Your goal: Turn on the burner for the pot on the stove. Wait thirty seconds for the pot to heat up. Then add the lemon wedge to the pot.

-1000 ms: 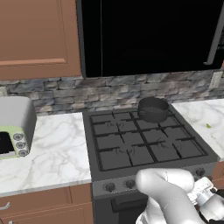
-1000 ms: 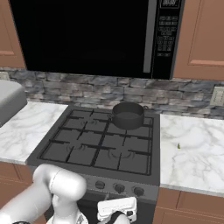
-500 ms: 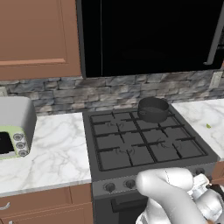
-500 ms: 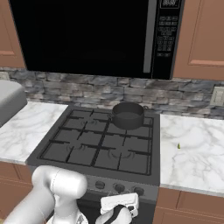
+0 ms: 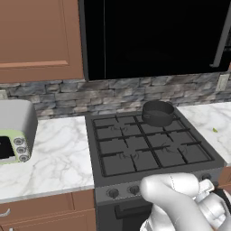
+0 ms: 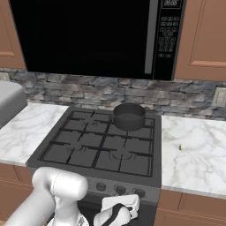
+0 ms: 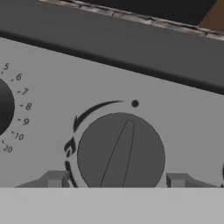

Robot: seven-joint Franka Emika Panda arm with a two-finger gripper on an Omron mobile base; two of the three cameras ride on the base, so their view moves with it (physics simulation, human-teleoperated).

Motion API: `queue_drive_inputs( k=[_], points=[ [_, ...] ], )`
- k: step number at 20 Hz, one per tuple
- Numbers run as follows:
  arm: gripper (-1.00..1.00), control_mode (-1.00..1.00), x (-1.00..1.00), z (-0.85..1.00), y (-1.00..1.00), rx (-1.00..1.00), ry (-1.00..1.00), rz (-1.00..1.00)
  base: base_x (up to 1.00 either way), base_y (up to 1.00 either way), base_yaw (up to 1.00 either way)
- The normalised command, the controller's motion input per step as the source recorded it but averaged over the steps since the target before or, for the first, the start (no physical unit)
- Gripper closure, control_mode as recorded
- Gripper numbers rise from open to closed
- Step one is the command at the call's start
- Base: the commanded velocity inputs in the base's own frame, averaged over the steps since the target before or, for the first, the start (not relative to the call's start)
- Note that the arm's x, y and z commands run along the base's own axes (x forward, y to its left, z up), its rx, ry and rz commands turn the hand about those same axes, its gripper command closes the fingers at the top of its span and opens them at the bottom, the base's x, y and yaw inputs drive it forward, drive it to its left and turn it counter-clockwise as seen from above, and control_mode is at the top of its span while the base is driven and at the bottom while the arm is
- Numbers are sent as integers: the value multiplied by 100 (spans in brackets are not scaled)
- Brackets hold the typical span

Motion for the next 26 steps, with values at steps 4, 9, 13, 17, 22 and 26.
queue_drive_inputs(
  k=[4, 9, 13, 17, 22, 26],
  points=[
    [100, -100, 6, 0, -3, 4, -17, 0, 0, 0, 0],
    [100, -100, 0, 6, 0, 9, -32, 0, 0, 0, 0],
    [100, -100, 6, 40, 4, 0, -33, 3, 0, 0, 0],
    [100, -100, 26, 66, 5, -5, -22, 16, 0, 0, 0],
    [100, -100, 11, 79, 0, -14, -25, 28, 0, 0, 0],
    [100, -100, 0, 82, 0, -19, -45, 43, 0, 0, 0]
  ],
)
